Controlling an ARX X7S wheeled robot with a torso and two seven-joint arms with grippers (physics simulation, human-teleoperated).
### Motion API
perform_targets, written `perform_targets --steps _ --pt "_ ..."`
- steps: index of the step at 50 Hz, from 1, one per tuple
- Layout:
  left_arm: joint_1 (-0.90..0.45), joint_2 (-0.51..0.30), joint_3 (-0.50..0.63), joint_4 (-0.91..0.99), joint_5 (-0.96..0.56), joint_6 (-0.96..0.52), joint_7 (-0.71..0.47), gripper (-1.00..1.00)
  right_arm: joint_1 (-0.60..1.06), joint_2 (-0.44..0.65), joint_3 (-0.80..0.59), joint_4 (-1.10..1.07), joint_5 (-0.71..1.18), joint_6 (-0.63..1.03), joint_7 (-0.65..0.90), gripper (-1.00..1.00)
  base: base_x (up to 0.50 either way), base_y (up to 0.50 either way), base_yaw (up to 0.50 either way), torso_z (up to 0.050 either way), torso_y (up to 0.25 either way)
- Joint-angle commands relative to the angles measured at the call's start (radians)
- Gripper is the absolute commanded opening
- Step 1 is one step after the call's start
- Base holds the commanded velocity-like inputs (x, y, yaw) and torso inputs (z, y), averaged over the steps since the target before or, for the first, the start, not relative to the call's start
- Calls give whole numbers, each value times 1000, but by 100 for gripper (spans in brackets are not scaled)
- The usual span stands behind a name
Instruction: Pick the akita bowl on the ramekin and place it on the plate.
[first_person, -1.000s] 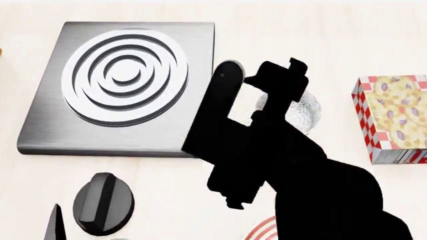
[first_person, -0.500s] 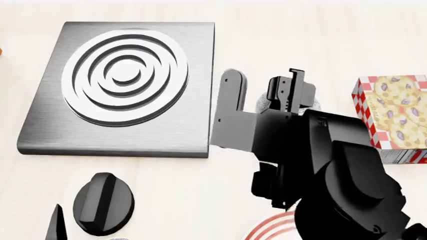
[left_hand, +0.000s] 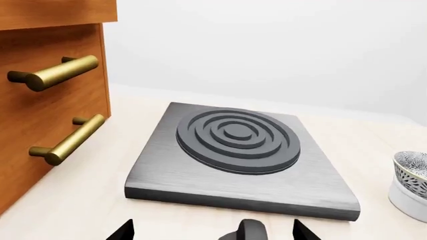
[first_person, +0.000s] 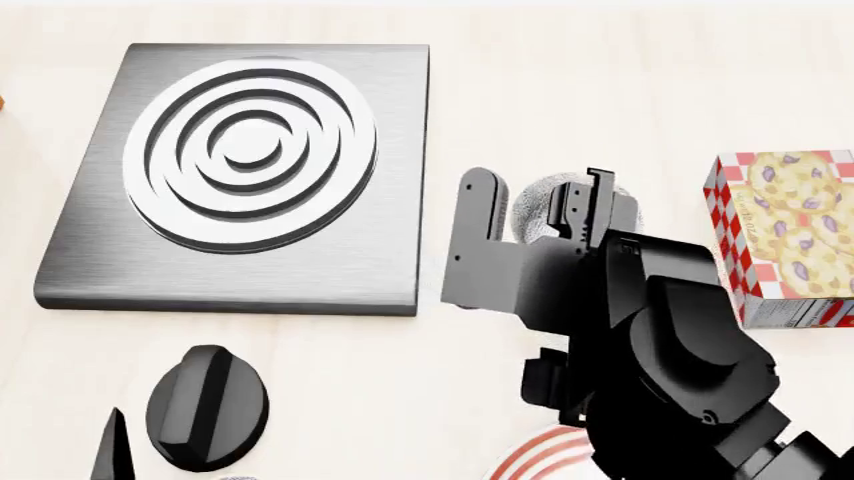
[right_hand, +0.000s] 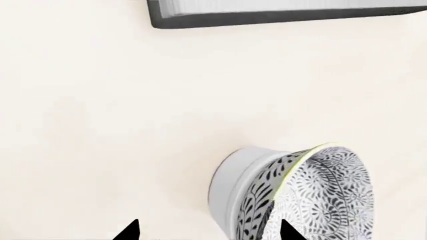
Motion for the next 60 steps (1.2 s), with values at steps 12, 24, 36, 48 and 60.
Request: perform_targets --steps 12,24,36,48,60 --pt "-4 -8 7 -4 -7 1 -9 100 2 -12 0 76 -13 -17 48 100 0 0 0 0 0" --pt "-8 -10 12 -15 -7 6 -12 100 11 -38 15 137 -12 -61 96 100 0 0 0 0 0" --pt "-12 -12 21 -27 -3 11 -14 100 -4 -17 10 87 -7 -52 77 -100 0 0 0 0 0" --pt "-21 -10 26 -51 -2 13 -20 100 -15 -9 -8 82 -17 -56 75 -100 0 0 0 0 0" --pt "-22 -12 31 -53 -6 12 -25 100 25 32 -4 -23 -26 -7 28 -100 0 0 0 0 0"
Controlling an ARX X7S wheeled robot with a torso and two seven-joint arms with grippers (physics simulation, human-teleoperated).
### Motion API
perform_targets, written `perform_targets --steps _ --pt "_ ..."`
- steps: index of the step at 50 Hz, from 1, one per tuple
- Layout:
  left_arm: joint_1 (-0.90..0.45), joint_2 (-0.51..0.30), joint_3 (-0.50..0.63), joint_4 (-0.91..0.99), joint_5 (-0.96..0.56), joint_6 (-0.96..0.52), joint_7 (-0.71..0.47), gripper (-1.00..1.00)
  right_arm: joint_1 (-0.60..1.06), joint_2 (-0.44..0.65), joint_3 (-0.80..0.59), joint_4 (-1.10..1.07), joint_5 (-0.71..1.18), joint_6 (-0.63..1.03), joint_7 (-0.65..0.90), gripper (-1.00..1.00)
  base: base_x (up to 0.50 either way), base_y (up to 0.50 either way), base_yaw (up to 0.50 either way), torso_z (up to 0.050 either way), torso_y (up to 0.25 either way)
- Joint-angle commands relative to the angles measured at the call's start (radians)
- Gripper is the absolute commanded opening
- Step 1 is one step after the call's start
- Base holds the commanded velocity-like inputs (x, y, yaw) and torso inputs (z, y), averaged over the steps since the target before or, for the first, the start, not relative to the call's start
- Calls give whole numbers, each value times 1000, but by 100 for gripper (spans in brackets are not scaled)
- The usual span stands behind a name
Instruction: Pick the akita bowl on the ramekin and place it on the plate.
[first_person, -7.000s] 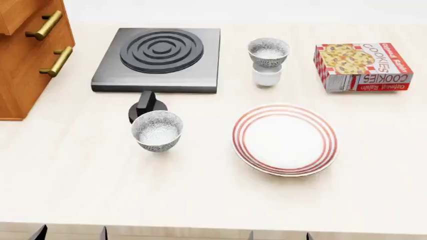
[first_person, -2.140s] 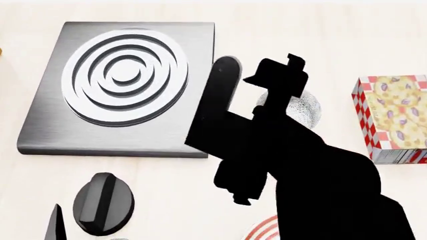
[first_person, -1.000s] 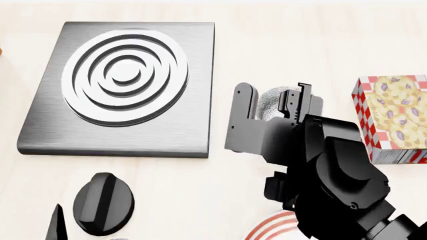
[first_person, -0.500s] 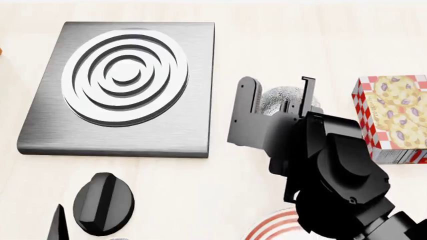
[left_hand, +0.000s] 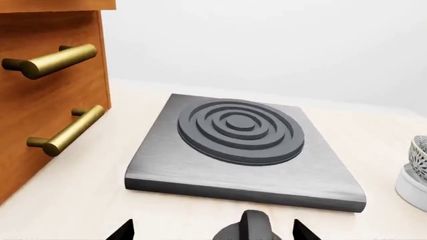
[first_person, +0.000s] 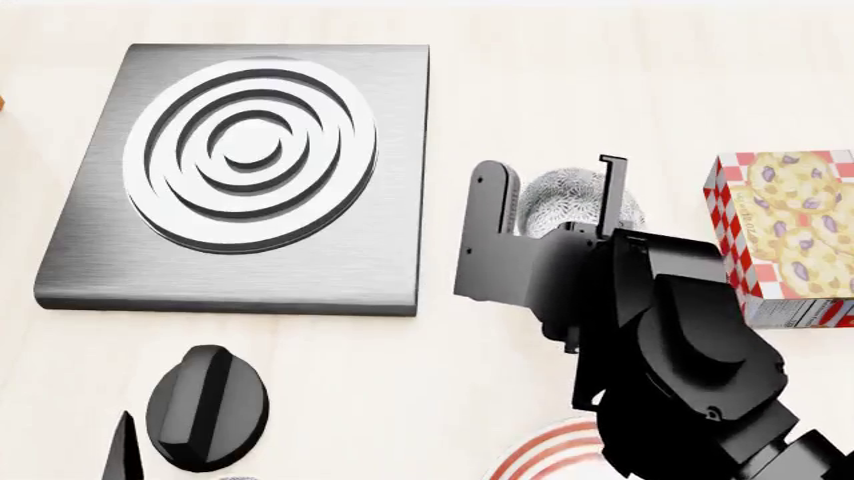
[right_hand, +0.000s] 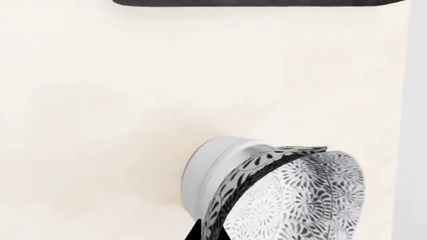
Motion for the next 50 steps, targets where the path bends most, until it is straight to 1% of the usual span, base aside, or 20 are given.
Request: perform_targets --steps 1,12,18,32,45,50 --pt "-1 -1 6 -6 -2 1 -4 100 24 34 1 -76 -2 39 -38 -100 0 0 0 0 0" --pt "-1 -4 9 -6 -6 2 -8 100 38 75 -6 -163 -11 85 -78 -100 0 0 0 0 0" --pt "3 -5 14 0 -6 3 -11 100 59 121 -62 -249 -64 127 -124 -100 0 0 0 0 0" --pt "2 -12 12 6 -19 2 -15 100 45 243 -157 -576 -123 259 -277 -100 0 0 0 0 0" --pt "1 -13 20 -4 -19 11 -15 100 -16 343 -154 -801 -127 318 -295 -100 0 0 0 0 0" --pt "1 -16 16 1 -24 9 -19 100 -47 363 -137 -869 -108 338 -293 -100 0 0 0 0 0"
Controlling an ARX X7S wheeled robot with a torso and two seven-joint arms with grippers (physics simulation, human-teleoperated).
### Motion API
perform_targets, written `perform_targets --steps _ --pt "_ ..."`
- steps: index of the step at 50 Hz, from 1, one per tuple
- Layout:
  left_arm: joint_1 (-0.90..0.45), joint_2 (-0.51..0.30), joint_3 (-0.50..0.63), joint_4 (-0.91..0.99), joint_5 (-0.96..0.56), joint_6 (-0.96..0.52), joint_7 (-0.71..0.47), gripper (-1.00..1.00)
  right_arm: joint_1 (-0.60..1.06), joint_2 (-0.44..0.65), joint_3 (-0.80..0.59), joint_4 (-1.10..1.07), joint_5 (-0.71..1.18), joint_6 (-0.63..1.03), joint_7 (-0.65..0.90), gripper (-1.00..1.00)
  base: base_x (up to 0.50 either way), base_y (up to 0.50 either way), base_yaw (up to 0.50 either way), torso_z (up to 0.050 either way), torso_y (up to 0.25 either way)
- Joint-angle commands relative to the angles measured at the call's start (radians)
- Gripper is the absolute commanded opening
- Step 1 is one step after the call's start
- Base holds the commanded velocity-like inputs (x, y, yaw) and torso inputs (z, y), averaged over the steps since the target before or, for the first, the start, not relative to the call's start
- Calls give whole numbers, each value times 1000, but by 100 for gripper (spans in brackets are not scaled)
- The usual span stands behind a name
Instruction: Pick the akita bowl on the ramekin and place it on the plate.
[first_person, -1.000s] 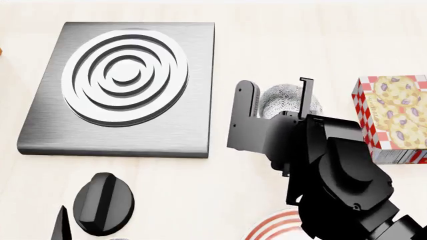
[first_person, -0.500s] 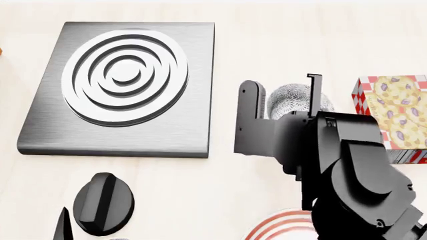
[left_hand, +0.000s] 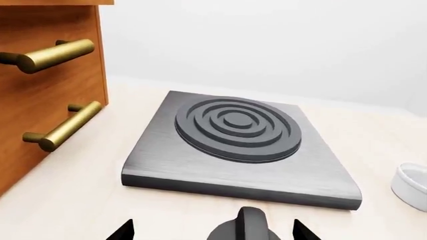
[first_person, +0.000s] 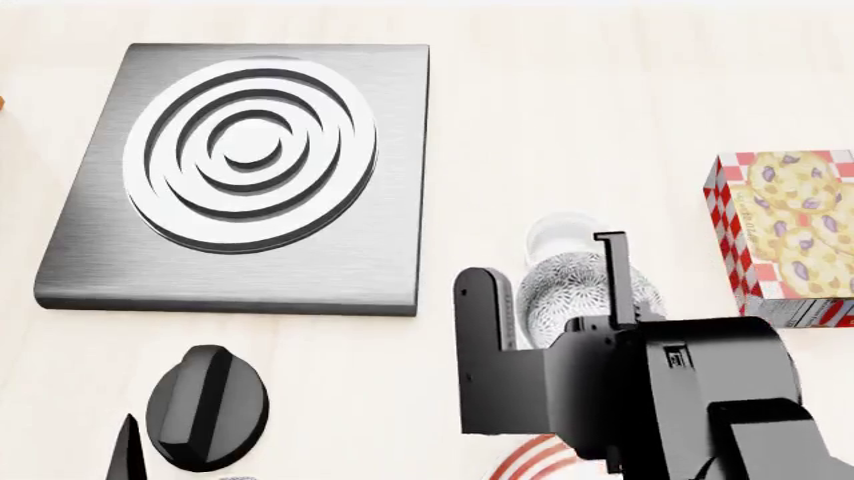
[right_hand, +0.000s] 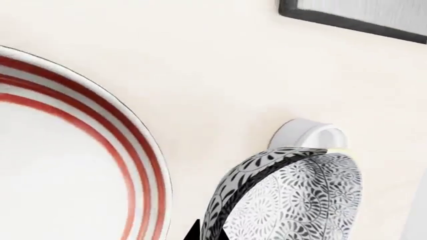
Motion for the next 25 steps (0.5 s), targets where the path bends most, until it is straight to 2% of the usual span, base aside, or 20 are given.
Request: perform_targets --steps 1,25 --pt "0 -4 0 1 -6 2 -5 100 -47 73 3 -183 -11 50 -18 -100 0 0 0 0 0" --pt "-4 -13 0 8 -9 -1 -19 100 -143 130 -92 -418 -69 145 -38 -100 0 0 0 0 0"
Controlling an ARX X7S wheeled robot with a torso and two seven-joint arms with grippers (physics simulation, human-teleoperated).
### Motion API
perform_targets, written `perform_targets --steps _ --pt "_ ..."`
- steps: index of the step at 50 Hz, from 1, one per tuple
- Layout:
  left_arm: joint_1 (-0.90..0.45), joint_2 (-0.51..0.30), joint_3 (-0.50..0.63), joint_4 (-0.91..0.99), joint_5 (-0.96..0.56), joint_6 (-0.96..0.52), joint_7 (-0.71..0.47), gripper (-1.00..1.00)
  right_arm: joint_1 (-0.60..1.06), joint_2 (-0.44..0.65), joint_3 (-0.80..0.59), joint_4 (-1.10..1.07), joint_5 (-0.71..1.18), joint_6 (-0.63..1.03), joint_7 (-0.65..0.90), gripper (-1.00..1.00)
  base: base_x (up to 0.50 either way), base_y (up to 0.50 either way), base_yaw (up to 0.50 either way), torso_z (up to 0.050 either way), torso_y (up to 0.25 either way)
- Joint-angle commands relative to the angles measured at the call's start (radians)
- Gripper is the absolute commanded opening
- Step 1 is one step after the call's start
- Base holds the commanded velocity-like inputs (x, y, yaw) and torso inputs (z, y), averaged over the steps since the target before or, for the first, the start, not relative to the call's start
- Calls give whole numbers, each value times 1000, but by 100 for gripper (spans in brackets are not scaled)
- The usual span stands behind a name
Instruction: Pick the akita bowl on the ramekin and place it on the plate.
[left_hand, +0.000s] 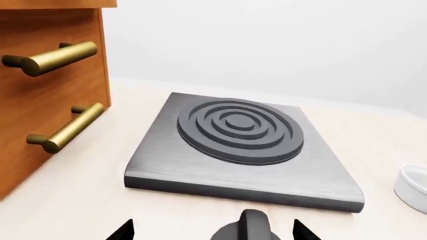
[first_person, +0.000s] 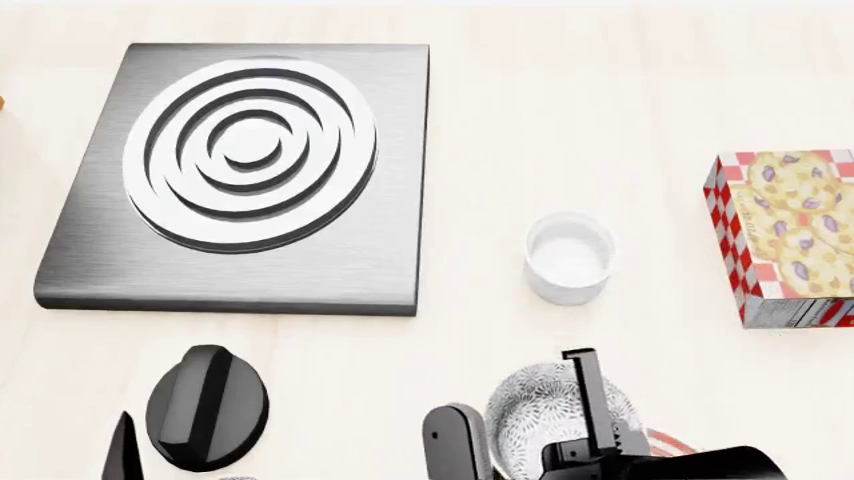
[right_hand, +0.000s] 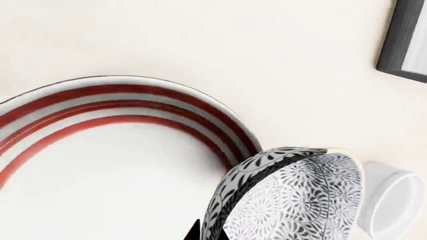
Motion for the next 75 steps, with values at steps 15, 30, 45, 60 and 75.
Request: perform_targets --steps 15,30,45,60,75 --pt "-1 -8 3 3 -4 3 -11 100 -68 46 -85 -138 -66 48 -2 -100 0 0 0 0 0" --pt "-1 -11 9 1 -5 5 -15 100 -137 122 -50 -162 -44 70 53 -100 0 0 0 0 0" --pt "-5 -13 17 -6 -5 7 -18 100 -209 153 -6 -142 2 56 119 -100 0 0 0 0 0" --pt "-5 -17 20 -5 -5 9 -24 100 -233 172 -10 -144 6 66 126 -100 0 0 0 0 0" --pt "-4 -20 25 -6 -7 14 -28 100 -235 157 -24 -145 -2 68 121 -100 0 0 0 0 0"
